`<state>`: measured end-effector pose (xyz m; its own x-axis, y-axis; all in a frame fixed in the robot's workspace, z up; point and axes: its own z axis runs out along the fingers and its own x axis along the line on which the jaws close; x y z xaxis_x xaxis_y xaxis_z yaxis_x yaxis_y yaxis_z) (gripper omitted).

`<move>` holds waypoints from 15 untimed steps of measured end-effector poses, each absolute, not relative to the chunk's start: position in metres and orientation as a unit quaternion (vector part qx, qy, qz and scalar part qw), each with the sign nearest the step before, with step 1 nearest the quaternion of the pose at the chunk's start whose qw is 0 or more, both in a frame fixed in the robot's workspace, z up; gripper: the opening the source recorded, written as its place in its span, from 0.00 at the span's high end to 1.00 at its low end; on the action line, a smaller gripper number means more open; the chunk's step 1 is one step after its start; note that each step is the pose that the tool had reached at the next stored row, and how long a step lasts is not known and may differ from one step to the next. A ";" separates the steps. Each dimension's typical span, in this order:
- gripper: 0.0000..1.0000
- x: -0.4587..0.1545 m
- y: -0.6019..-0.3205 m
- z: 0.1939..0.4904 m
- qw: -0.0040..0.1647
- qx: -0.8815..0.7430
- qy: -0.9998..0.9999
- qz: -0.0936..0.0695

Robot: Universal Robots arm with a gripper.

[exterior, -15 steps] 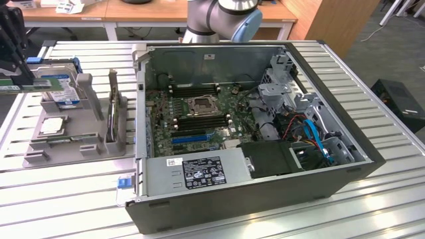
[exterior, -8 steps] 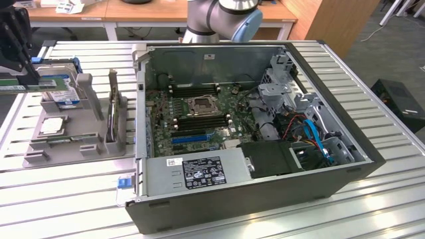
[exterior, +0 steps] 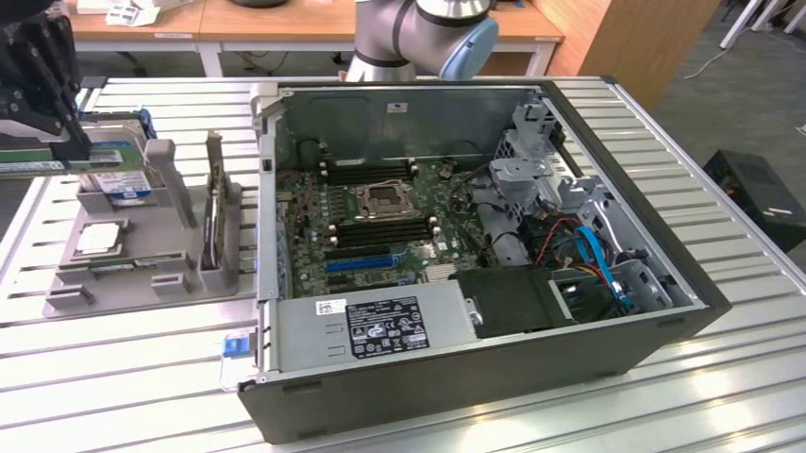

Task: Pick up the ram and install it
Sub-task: 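Pick up the ram and move it above insertion slot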

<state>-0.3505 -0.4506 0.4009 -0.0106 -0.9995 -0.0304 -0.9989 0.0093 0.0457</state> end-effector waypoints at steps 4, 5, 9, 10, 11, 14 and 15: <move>0.88 -0.344 -0.451 0.401 0.005 0.703 -0.710 -0.027; 0.88 -0.343 -0.451 0.401 0.005 0.703 -0.710 -0.027; 0.88 -0.337 -0.451 0.401 0.005 0.703 -0.710 -0.027; 0.88 -0.336 -0.451 0.401 0.006 0.703 -0.710 -0.027; 0.88 -0.334 -0.451 0.401 0.006 0.703 -0.710 -0.027; 0.88 -0.330 -0.451 0.401 0.006 0.703 -0.710 -0.027; 0.88 -0.329 -0.451 0.401 0.006 0.703 -0.710 -0.027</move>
